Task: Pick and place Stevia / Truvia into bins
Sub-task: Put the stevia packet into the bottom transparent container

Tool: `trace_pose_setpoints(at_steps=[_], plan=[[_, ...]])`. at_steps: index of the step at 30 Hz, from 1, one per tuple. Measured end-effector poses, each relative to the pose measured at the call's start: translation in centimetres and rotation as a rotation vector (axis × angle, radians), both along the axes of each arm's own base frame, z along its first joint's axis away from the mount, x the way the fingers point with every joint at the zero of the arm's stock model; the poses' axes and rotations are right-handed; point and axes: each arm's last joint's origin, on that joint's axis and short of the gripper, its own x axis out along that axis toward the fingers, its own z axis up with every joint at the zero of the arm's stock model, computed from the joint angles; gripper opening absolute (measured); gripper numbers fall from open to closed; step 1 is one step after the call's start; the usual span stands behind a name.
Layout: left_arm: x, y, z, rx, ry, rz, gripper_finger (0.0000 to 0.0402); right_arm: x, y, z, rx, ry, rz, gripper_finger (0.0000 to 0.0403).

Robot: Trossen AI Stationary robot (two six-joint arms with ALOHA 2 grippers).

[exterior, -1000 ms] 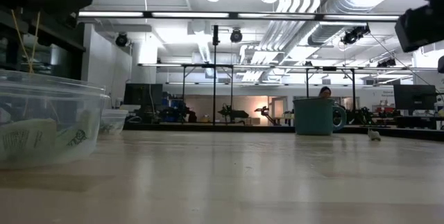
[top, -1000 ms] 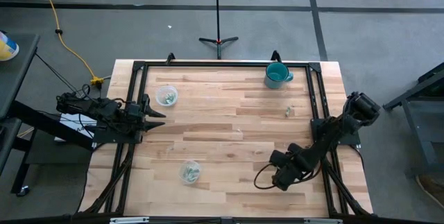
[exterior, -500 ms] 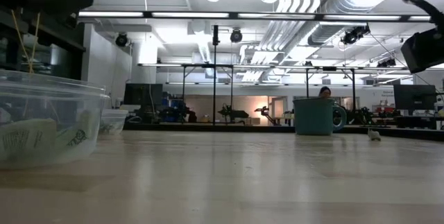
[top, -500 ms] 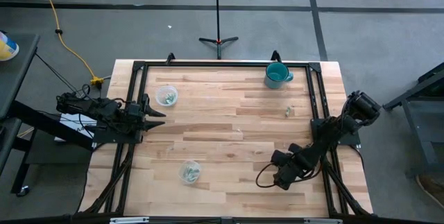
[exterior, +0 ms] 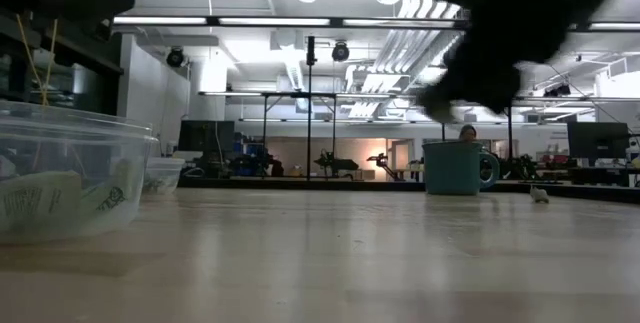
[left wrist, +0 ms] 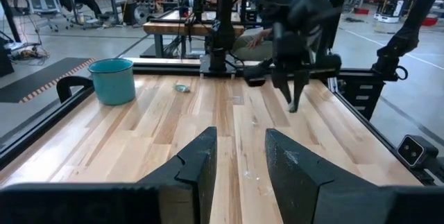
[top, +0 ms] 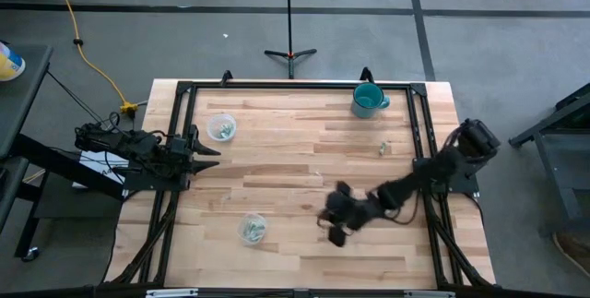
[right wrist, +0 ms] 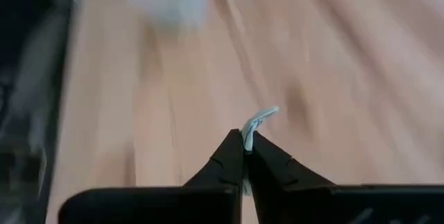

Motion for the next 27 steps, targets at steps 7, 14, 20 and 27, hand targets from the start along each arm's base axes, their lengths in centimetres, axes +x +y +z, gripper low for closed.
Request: trace_pose_setpoints(at_steps=[7, 14, 20, 27], plan=[[0.0, 0.0, 0.0, 0.0, 0.0, 0.001, 0.0156, 6.2, -2.0, 1.3, -0.181, -0.331, 0.2, 0.0004], [0.0, 0.0, 0.0, 0.0, -0.001, 0.007, 0.0156, 12.5, -1.6, 1.8, -0.29, -0.316, 0.325, 0.0003], [0.0, 0.0, 0.0, 0.001, 0.0, 0.007, 0.0156, 16.9, -2.0, 1.3, -0.209, -0.281, 0.403, 0.0003], [0.0, 0.0, 0.0, -0.003, 0.0, 0.007, 0.0156, 19.4, -1.2, 0.9, -0.142, -0.262, 0.539, 0.0024]])
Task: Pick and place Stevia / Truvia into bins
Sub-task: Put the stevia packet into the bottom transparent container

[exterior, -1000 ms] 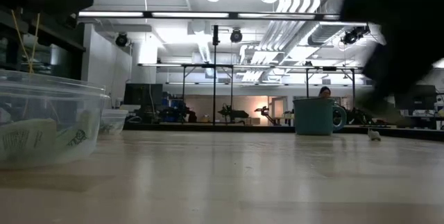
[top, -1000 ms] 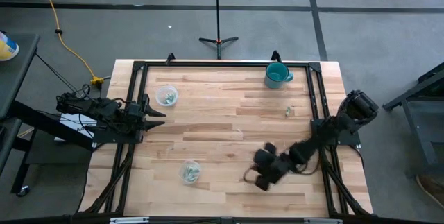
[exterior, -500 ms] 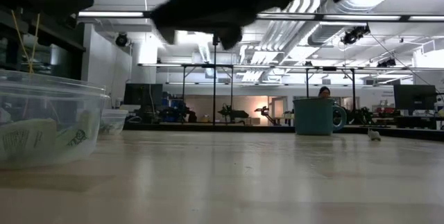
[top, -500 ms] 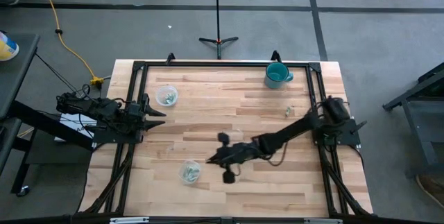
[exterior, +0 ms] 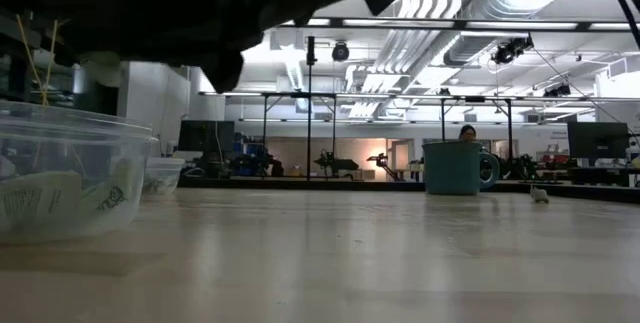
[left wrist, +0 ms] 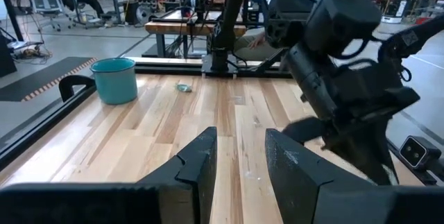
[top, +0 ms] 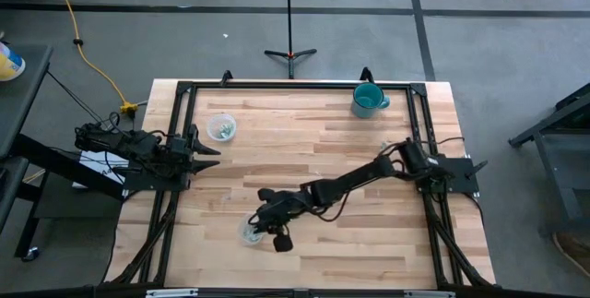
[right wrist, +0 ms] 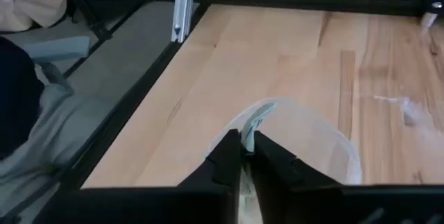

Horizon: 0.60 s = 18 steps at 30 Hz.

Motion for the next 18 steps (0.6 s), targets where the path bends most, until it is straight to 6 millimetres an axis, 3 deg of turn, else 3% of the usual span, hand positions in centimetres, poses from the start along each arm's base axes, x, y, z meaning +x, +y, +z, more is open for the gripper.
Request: trace_pose_setpoints(at_steps=[6, 10, 14, 18], plan=[[0.0, 0.0, 0.0, 0.0, 0.0, 0.0, 0.0156, 0.7, -0.2, 0.1, -0.035, -0.015, -0.042, 0.009], [0.0, 0.0, 0.0, 0.0, 0.0, 0.0, 0.0156, 0.4, -1.5, -0.2, -0.041, 0.117, -0.126, 0.0147], [0.0, 0.0, 0.0, 0.0, 0.0, 0.0, 0.0156, -1.2, -4.0, 1.2, -0.054, 0.328, -0.34, 0.0186], [0.0, 0.0, 0.0, 0.001, 0.002, -0.001, 0.0156, -3.7, -5.7, 2.2, -0.163, 0.507, -0.565, 0.02]])
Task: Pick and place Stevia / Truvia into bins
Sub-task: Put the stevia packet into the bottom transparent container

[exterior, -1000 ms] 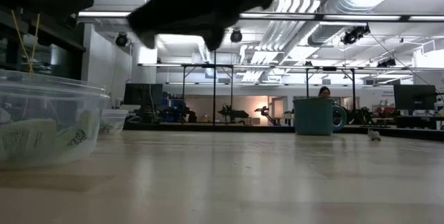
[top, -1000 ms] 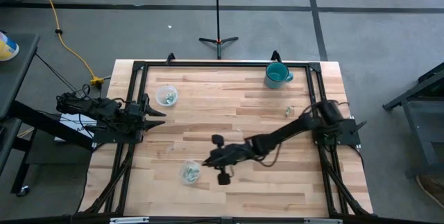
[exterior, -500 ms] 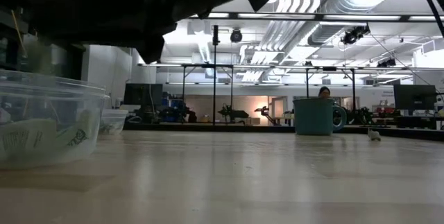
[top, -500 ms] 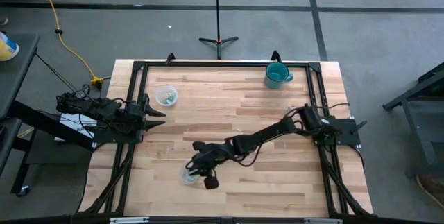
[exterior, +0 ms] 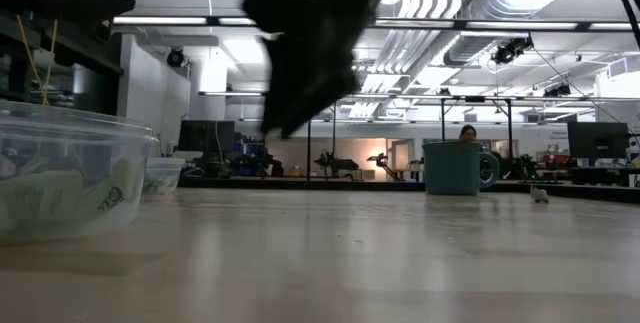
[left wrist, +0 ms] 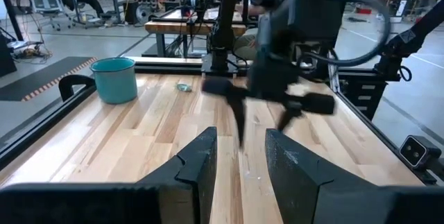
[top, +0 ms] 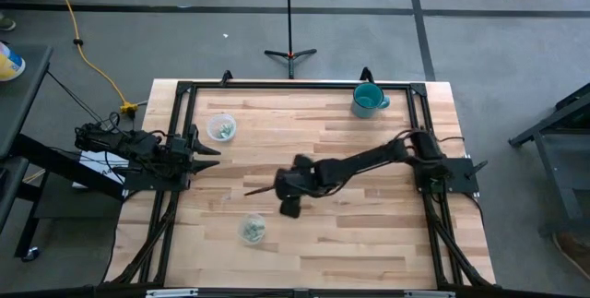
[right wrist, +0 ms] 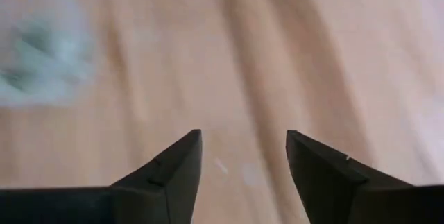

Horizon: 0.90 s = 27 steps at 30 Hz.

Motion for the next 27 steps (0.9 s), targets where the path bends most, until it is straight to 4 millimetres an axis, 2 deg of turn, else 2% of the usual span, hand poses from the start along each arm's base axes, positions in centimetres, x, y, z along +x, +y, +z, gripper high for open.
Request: trace_pose_setpoints(at_steps=[5, 10, 13, 20, 23, 27], plan=[[0.0, 0.0, 0.0, 0.001, 0.002, 0.0, 0.0156, -3.9, -1.2, 3.2, -0.149, 0.119, -0.166, 0.0194], [0.0, 0.0, 0.0, 0.0, 0.001, 0.0, 0.0156, -9.5, -3.3, 3.8, -0.15, 0.156, -0.342, 0.018], [0.0, 0.0, 0.0, 0.0, -0.001, 0.0, 0.0156, -13.9, -5.2, 3.1, -0.105, 0.17, -0.478, 0.0177], [0.0, 0.0, 0.0, 0.003, -0.001, -0.004, 0.0156, -23.6, -8.7, -0.6, 0.051, 0.165, -0.929, 0.0176], [0.0, 0.0, 0.0, 0.002, -0.002, -0.005, 0.0156, -26.2, -9.5, -2.0, 0.091, 0.14, -1.025, 0.0173], [0.0, 0.0, 0.0, 0.003, -0.001, -0.005, 0.0156, -27.7, -10.3, -3.6, 0.143, 0.064, -1.065, 0.0173]])
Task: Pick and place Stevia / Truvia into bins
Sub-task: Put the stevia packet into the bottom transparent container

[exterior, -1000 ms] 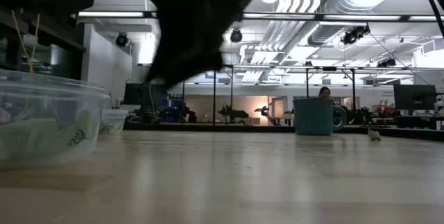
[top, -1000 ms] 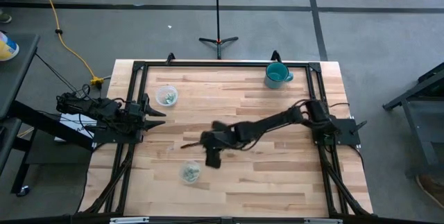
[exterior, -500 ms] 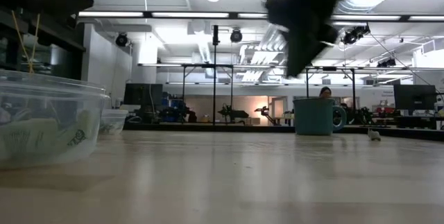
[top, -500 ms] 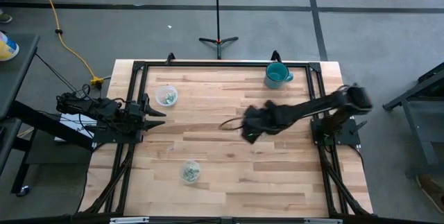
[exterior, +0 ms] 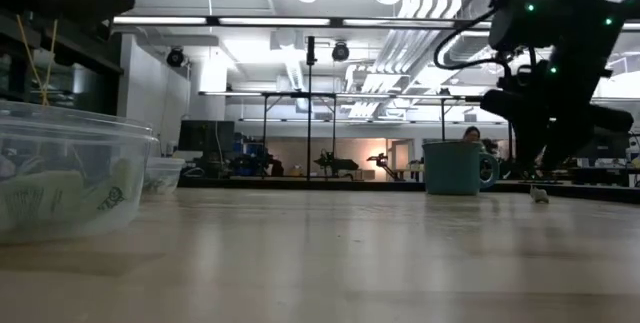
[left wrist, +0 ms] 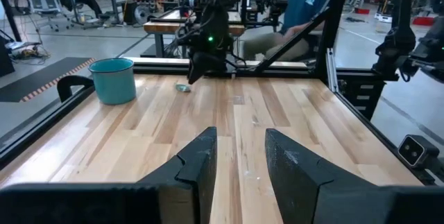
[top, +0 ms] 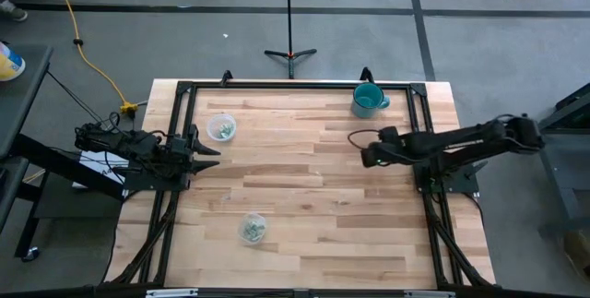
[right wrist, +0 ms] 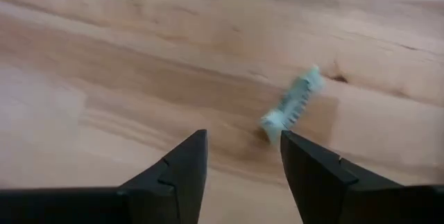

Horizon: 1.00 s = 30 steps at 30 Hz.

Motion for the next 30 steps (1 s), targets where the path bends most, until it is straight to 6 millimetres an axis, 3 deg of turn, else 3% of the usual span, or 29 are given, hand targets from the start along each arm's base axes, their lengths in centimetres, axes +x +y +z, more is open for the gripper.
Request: trace_pose_setpoints(at_steps=[11, 19, 30], plan=[[0.0, 0.0, 0.0, 0.0, 0.0, 0.001, 0.0156, -1.5, -1.7, -1.9, -0.064, 0.029, -0.075, 0.0157], [0.0, 0.0, 0.0, 0.0, 0.0, 0.002, 0.0156, -1.5, -2.8, -2.1, -0.072, 0.051, -0.096, 0.014], [0.0, 0.0, 0.0, 0.0, -0.001, 0.005, 0.0156, -0.8, -3.6, -3.9, -0.022, 0.14, -0.103, 0.0134]])
